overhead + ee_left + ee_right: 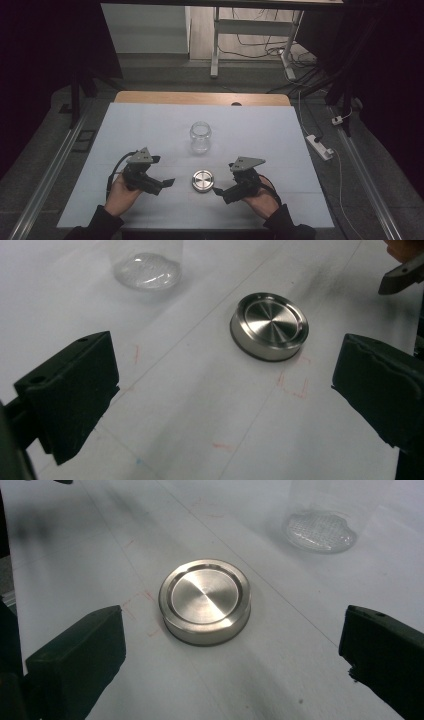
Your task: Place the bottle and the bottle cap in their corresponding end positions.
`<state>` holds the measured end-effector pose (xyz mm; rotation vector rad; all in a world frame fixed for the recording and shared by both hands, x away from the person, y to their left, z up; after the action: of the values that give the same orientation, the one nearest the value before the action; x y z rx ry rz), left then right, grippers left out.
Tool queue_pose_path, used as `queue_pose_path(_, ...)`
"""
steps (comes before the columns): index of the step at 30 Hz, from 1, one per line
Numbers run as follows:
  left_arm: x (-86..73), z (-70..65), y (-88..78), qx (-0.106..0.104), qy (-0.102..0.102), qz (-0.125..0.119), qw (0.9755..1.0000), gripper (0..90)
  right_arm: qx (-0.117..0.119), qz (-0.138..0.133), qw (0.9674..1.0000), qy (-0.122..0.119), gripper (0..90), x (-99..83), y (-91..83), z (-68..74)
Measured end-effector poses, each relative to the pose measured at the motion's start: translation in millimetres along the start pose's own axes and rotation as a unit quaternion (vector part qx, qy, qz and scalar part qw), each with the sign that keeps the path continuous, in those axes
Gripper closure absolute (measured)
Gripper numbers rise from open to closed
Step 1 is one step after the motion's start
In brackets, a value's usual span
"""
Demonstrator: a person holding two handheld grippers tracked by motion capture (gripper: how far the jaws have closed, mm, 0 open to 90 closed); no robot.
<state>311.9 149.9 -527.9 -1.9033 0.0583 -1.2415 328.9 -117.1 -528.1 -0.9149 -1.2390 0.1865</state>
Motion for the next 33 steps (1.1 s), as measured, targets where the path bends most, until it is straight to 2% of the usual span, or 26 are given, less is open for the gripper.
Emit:
queue_pose_path(17,-36.9,5.1,-33.1,0.026,-0.042,-0.006,0.9988,0.0,-0.03,0.003,0.9993,0.023,0.0,-17.5,-22.1,-11.1)
queue_pose_path(33,-72.6,8.5,-64.5,0.062,-0.075,-0.009,0.9952,0.0,-0.067,-0.002,0.9961,0.059,0.0,-43.3,-51.9,-25.3)
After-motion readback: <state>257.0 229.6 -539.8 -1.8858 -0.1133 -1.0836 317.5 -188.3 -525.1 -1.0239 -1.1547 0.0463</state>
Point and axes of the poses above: each handheld gripper's, and its own axes: y roughly forward along the jaws, x roughly out of its top, z roughly to its left, the point moved 6 cm from there along y, roughly forward along the jaws, and after that the axes turned 5 degrees about z, right-handed, at the moved point
